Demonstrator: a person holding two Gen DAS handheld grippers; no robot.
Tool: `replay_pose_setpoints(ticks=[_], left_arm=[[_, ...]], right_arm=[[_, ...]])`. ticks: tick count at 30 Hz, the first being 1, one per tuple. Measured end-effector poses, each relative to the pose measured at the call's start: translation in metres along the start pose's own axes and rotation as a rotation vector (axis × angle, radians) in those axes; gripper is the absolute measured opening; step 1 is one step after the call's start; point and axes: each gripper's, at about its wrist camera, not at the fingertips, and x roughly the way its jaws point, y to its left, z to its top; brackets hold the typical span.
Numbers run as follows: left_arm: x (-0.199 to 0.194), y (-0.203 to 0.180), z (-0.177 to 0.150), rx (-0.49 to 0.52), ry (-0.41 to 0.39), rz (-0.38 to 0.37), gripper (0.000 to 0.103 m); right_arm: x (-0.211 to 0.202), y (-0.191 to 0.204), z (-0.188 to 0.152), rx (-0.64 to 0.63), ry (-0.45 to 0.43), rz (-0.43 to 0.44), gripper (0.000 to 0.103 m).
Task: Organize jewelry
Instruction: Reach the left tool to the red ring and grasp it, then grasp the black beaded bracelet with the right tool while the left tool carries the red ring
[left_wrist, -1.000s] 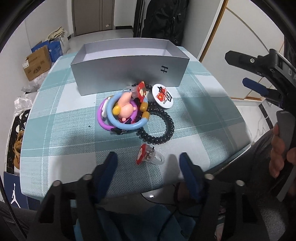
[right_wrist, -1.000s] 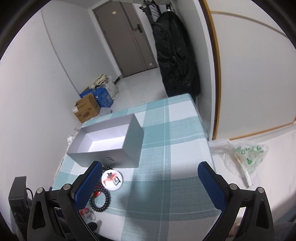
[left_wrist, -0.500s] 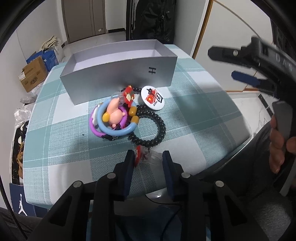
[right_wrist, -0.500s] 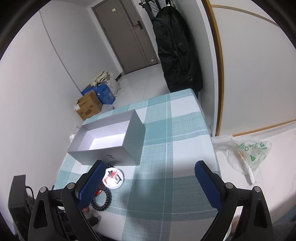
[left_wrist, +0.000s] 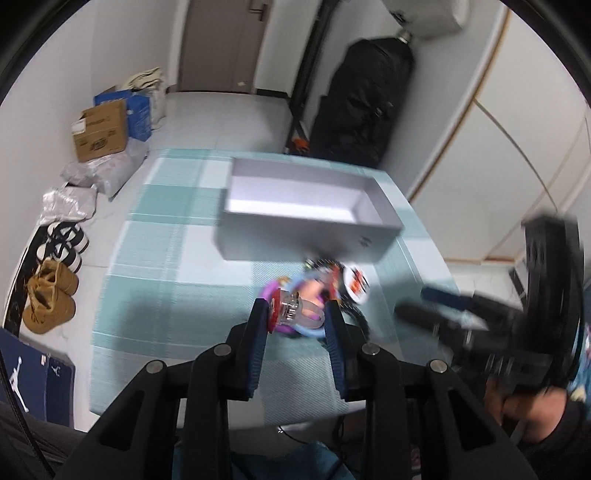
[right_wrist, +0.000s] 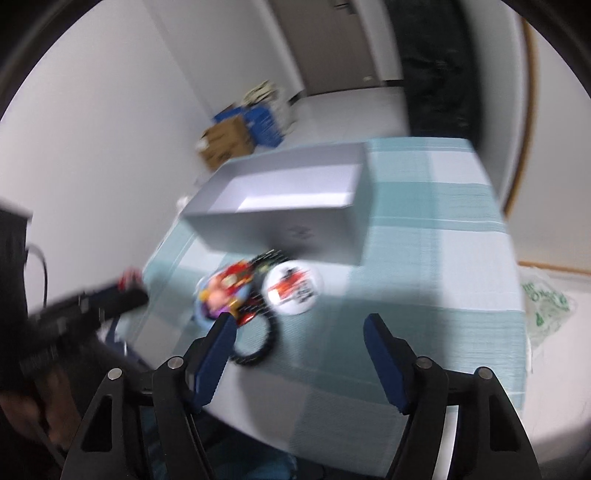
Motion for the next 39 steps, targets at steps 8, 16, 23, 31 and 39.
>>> replay_pose_setpoints(ticks=[8,16,23,31,39], left_arm=[[-0.005,0.026,0.007,-0.096,-0.028,-0.010,0.025],[-0.010,0.035,0.007,-0.113,-0.032,-0.034,0.025],[-0.010,0.036,0.008,-0.120,-0.027,-0.051,0.025],[-0.006,0.030,0.008,-0.112,-0.015,-0.058,0.025],[-0.005,0.026,0.009,-0.109,-0.017,-0.053,0.025]], right_arm=[[0.033,0.039,-0.010,-0.169,0.088,-0.025,0.071],[0.056,0.058,-0.013,-0.252,0.106,-0.103,0.063],[0.056,0.064,-0.020,-0.306,0.103,-0.134,0.039],[0.041,0.051,-0.023,-0.252,0.124,-0.093,0.039],[0.019,0.030,-0.023,-0.177,0.106,-0.062,0.039]])
